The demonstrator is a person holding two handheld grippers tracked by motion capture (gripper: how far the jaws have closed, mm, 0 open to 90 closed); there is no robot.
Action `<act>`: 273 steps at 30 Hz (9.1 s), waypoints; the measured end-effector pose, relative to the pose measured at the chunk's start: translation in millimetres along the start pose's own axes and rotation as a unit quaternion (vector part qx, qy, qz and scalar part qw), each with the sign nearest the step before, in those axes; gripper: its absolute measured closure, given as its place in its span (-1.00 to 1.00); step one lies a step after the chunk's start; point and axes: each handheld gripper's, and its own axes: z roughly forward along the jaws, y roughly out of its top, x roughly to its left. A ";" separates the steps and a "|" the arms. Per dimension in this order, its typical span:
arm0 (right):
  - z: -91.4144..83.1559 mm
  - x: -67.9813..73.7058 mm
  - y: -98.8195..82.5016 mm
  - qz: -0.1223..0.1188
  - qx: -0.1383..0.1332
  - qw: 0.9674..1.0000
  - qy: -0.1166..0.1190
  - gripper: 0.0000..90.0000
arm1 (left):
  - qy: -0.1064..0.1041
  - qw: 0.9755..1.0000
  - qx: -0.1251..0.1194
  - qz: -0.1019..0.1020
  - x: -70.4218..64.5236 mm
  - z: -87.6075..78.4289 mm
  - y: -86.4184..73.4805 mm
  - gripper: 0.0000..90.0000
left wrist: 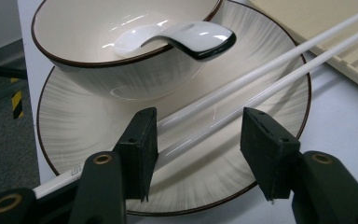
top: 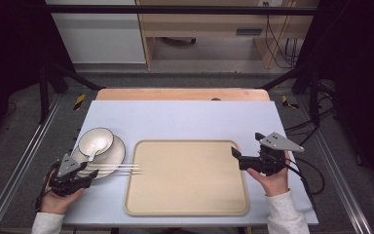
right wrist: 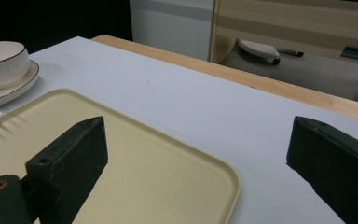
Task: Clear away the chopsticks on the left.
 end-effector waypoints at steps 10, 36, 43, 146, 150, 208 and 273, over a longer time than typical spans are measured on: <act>0.0 0.1 0.0 0.001 0.002 1.000 0.001 -0.88 | -0.013 1.000 0.009 0.008 -0.8 0.6 2.6 0.29; 1.2 -0.1 -0.7 -0.001 0.005 1.000 0.002 -0.88 | -0.048 0.998 0.039 0.010 -10.2 8.3 9.2 0.84; 1.5 0.4 -0.7 0.001 0.007 1.000 0.003 -0.88 | -0.052 0.998 0.040 -0.004 -12.1 11.3 15.1 0.66; -6.8 -4.2 3.8 0.012 -0.003 1.000 0.004 -0.88 | 0.055 0.976 -0.044 -0.208 -154.0 39.5 32.5 0.86; -5.7 -3.8 3.4 0.010 -0.001 1.000 0.004 -0.88 | 0.059 0.976 -0.036 -0.208 -153.6 40.3 32.4 0.86; -16.7 -7.5 7.5 0.017 -0.019 1.000 0.004 -0.89 | -0.035 0.987 -0.096 -0.124 -126.4 1.9 76.7 0.11; -9.3 -7.5 3.2 0.013 0.001 1.000 0.001 -0.89 | 0.006 0.997 0.060 -0.045 -3.0 14.5 13.7 0.17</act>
